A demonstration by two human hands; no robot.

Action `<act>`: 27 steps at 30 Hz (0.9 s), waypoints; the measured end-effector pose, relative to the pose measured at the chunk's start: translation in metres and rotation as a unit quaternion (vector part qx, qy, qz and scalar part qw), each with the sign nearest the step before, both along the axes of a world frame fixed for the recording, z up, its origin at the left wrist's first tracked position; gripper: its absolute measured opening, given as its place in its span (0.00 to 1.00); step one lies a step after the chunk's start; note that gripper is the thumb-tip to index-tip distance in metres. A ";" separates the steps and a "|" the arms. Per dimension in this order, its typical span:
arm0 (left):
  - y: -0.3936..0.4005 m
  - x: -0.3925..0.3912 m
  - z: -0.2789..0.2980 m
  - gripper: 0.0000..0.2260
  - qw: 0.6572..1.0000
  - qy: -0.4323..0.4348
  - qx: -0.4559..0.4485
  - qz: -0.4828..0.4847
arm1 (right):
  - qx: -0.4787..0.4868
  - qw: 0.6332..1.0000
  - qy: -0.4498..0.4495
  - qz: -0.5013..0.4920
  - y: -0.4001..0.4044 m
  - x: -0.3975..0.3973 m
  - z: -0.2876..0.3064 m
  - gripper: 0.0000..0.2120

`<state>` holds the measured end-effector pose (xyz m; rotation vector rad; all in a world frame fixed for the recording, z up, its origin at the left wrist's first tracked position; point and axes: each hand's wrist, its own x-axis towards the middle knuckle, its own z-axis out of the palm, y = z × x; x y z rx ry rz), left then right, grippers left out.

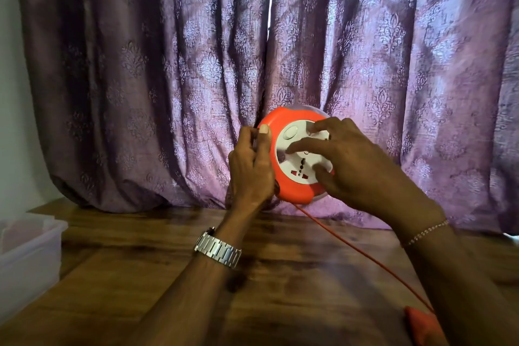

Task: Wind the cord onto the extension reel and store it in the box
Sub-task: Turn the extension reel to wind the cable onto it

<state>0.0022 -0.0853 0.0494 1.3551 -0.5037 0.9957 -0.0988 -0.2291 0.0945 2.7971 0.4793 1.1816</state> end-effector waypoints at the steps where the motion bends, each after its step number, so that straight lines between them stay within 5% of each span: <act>1: 0.000 -0.001 0.000 0.16 1.000 -0.001 0.001 0.000 | -0.009 1.000 0.012 -0.014 0.001 -0.001 0.001 0.25; 9: 0.000 -0.002 0.001 0.16 1.000 0.001 -0.002 -0.013 | -0.057 0.995 -0.044 -0.064 0.007 -0.001 -0.003 0.26; 27: 0.000 0.003 -0.002 0.13 0.999 -0.016 0.029 0.011 | 0.178 0.970 -0.157 -0.045 0.017 0.025 -0.025 0.33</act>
